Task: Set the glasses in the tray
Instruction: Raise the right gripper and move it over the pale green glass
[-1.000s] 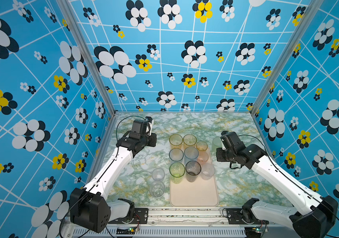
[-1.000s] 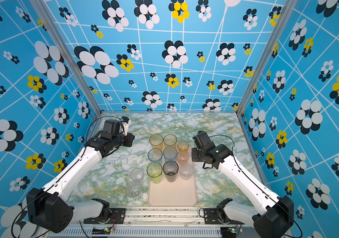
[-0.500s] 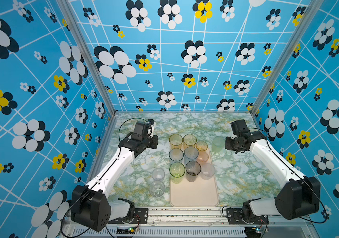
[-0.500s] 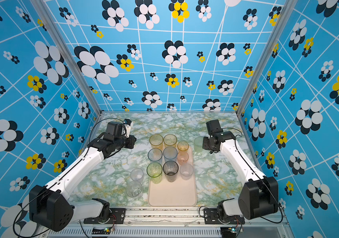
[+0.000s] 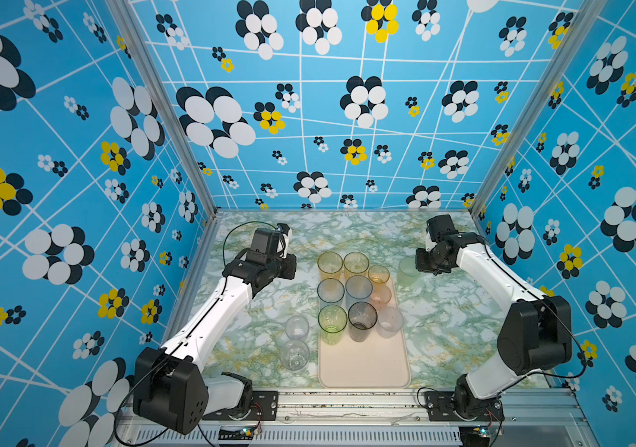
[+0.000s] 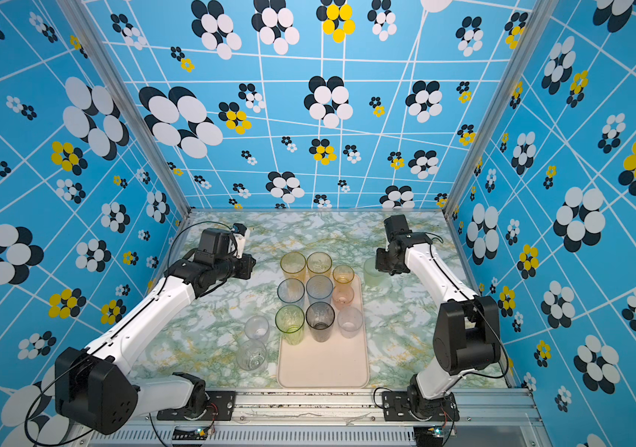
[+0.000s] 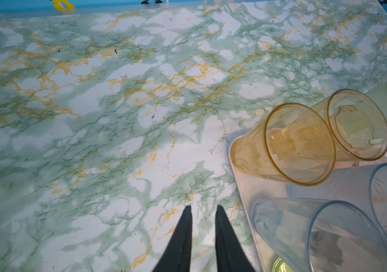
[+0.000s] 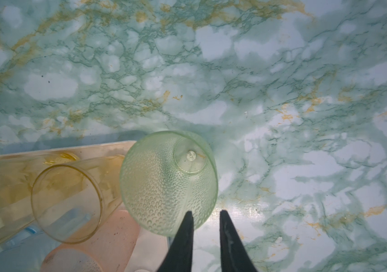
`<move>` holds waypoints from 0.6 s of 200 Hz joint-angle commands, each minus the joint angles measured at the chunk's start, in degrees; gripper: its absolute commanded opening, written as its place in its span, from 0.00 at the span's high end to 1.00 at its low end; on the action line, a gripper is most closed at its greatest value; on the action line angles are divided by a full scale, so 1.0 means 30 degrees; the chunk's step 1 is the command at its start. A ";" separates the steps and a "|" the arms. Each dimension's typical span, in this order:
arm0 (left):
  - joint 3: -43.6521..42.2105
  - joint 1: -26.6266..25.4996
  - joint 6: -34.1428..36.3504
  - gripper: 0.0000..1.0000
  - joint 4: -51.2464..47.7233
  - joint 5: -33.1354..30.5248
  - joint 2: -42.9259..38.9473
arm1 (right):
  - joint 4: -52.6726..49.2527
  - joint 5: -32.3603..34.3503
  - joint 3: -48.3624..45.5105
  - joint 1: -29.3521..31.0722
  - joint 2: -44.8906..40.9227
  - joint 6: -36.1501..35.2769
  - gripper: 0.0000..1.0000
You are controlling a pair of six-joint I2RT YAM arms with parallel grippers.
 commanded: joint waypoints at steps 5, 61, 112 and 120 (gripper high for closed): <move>0.0608 -0.0096 0.0204 0.79 -0.0199 -0.0410 0.0341 | -0.0377 -0.0022 0.0879 -0.0172 0.0702 -0.0417 0.78; 0.0703 0.0048 0.0321 0.79 -0.0171 -0.0440 0.0458 | -0.0777 0.0010 0.1556 -0.0219 0.1740 -0.0535 0.78; 0.0704 0.0163 0.0335 0.79 -0.0108 -0.0401 0.0604 | -0.0924 0.0462 0.1549 -0.0306 0.2108 -0.0623 0.79; 0.0705 0.0165 0.0321 0.79 -0.0084 -0.0365 0.0619 | -0.0923 0.0436 0.1552 -0.0341 0.2164 -0.0640 0.80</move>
